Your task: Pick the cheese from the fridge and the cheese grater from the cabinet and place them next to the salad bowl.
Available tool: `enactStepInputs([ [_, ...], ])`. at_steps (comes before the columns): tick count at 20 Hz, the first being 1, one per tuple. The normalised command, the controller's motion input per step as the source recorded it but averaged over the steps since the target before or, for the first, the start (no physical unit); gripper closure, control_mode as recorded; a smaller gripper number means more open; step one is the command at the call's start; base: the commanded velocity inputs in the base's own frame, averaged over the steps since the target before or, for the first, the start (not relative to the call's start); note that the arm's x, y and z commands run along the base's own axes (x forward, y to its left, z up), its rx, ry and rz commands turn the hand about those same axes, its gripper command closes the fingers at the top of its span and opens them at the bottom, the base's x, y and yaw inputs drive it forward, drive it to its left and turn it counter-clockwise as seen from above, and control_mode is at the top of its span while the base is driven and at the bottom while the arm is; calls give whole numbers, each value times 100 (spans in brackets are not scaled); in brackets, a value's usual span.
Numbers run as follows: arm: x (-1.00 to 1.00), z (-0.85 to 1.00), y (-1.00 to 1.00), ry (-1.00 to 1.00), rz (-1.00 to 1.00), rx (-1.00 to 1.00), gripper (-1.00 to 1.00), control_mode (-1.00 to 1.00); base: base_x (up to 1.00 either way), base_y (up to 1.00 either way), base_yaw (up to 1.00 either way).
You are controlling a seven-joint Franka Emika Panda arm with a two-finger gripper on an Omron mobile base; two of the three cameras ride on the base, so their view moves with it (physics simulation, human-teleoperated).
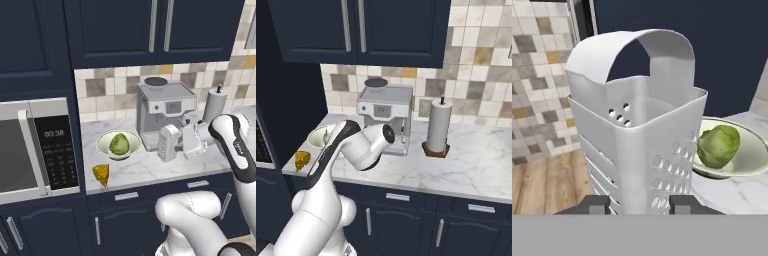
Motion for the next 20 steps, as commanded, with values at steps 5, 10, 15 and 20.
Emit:
enactStepInputs([
  [5,27,-46,0,0,11,1,100,-100,0,0,0],
  [10,23,-49,-1,0,2,0,100,-100,0,0,0],
  [15,40,-57,0,0,0,0,100,-100,0,0,0],
  [20,38,-57,0,0,0,0,100,-100,0,0,0],
])
